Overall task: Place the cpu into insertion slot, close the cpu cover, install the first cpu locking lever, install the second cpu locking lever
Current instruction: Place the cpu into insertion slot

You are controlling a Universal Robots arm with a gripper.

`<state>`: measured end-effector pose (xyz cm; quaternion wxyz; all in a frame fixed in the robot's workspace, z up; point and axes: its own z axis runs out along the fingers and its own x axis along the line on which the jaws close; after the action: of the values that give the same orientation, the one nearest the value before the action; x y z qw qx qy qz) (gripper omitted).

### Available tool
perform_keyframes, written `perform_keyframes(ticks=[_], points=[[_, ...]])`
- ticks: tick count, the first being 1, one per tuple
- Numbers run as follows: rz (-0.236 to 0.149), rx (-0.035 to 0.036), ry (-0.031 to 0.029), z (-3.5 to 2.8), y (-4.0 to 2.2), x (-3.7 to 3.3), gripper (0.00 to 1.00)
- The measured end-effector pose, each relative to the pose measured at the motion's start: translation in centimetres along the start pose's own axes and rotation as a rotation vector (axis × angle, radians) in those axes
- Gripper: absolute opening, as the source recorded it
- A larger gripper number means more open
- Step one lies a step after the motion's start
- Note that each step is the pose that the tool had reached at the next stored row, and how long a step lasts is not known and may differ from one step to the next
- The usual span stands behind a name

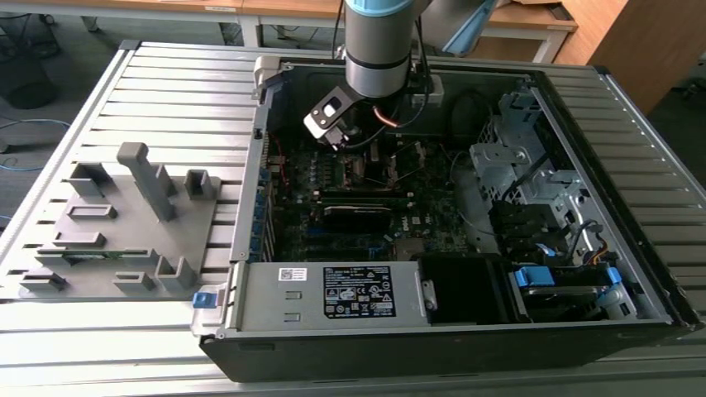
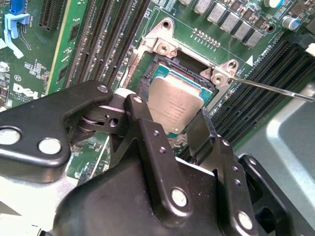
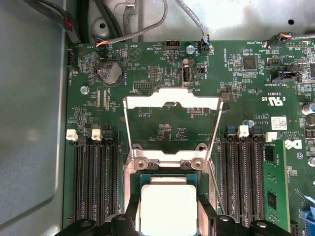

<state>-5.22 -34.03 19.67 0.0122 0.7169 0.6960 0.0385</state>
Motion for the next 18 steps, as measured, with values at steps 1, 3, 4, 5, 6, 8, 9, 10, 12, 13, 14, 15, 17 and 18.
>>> perform_keyframes(ticks=[1,3,4,5,6,8,9,10,12,13,14,15,17,18], points=[[0.000,-0.0001,-0.0001,0.00,-0.03,0.00,0.54],[0.000,-0.0010,0.0001,0.01,-0.11,0.00,0.54],[-0.002,-0.0013,0.0002,0.02,-0.11,0.00,0.54],[-0.004,-0.0013,0.0004,0.03,-0.12,0.00,0.54],[-0.008,-0.0012,0.0006,0.03,-0.12,-0.01,0.54],[-0.015,-0.0010,0.0012,0.06,-0.13,-0.02,0.54],[-0.020,-0.0008,0.0016,0.08,-0.13,-0.04,0.54],[-0.025,-0.0005,0.0018,0.08,-0.13,-0.06,0.54],[-0.029,-0.0004,0.0021,0.09,-0.13,-0.08,0.54],[-0.029,-0.0004,0.0021,0.09,-0.14,-0.09,0.54],[-0.029,-0.0004,0.0020,0.10,-0.15,-0.11,0.54],[-0.029,-0.0003,0.0018,0.09,-0.15,-0.16,0.54],[-0.029,-0.0004,0.0018,0.11,-0.15,-0.22,0.54],[-0.029,-0.0005,0.0017,0.12,-0.15,-0.23,0.54]])
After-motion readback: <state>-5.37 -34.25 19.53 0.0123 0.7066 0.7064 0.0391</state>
